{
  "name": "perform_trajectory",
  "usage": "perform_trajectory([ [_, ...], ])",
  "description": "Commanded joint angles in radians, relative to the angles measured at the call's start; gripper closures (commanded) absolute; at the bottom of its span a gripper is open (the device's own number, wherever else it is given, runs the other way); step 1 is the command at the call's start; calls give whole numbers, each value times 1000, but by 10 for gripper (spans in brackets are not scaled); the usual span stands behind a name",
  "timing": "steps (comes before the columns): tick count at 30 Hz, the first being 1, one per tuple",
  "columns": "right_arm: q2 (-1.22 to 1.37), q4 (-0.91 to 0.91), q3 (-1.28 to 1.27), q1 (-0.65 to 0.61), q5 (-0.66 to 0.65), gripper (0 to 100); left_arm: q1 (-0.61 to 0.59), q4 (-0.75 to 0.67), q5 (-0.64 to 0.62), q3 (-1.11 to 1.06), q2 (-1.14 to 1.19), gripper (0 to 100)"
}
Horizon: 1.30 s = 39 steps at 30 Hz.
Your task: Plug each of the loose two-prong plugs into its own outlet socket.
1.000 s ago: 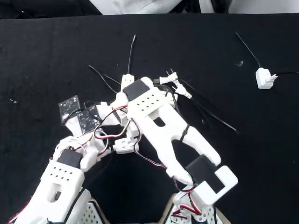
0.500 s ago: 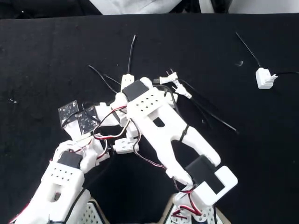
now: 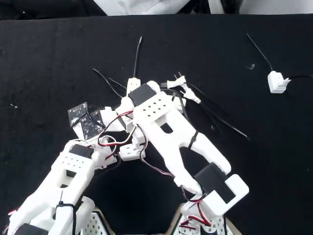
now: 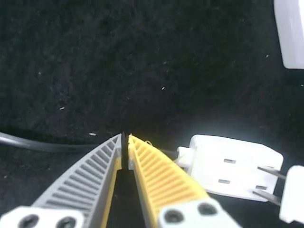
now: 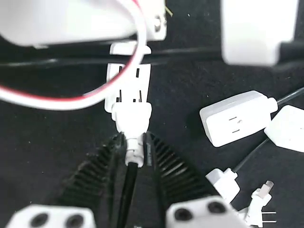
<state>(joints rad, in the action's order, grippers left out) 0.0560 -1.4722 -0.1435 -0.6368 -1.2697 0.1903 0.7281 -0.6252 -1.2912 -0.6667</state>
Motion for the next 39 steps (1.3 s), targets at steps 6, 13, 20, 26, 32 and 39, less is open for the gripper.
perform_trajectory([
  [6,-19,-58,85,43,-9,988,-1,-21,2,13,17,971],
  [13,4,-83,104,80,-87,988,-1,-20,2,13,17,971],
  [20,87,-48,101,166,-124,988,-1,-20,2,13,17,971],
  [26,125,-46,101,109,-117,988,-1,-20,2,13,17,971],
  [32,122,-21,116,58,-37,988,-1,-20,2,13,17,971],
  [39,122,8,122,41,29,988,-1,-20,2,13,17,971],
])
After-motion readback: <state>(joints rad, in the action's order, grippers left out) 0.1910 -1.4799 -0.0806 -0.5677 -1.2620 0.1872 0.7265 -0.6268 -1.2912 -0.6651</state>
